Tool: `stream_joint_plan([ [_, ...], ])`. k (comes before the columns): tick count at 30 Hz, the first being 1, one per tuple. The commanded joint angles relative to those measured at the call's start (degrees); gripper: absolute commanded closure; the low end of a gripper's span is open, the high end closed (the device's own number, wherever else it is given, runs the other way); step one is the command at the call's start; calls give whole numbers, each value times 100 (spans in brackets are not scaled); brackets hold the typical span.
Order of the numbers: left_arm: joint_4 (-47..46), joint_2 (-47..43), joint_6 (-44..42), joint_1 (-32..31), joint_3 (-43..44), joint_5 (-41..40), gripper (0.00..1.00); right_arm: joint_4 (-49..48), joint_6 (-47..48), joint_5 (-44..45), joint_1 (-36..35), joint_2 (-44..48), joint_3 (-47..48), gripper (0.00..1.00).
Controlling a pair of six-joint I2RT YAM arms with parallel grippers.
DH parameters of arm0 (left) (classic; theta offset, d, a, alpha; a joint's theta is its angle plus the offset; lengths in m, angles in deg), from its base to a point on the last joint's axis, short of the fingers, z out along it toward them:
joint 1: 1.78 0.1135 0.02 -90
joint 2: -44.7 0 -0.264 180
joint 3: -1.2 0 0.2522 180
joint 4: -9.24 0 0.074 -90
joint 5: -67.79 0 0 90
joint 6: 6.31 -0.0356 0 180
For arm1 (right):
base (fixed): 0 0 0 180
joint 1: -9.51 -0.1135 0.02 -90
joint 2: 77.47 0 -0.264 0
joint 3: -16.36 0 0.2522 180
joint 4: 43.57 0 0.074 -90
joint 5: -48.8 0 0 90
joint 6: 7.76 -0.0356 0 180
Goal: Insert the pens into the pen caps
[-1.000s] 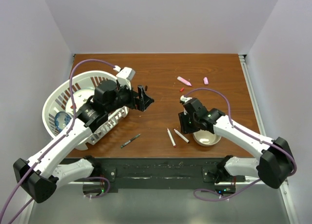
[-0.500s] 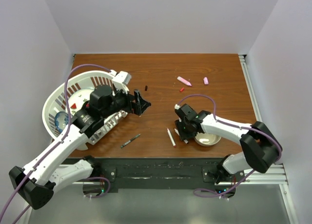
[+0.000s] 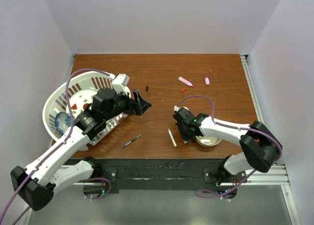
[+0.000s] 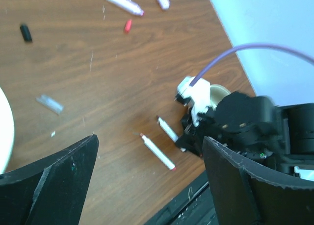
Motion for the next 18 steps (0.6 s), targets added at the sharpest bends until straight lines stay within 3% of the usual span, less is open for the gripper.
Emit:
stream_joint_plan([
  [1, -436, 181, 730, 40, -334, 185, 11, -400, -123, 130, -39, 301, 90, 100],
  [8, -2306, 805, 1636, -12, -932, 941, 19, -822, -219, -327, -47, 1497, 204, 100],
  [18, -3205, 2219, 1777, -285, -634, 1152, 23, -1174, -597, -767, -82, 1998, 353, 100],
])
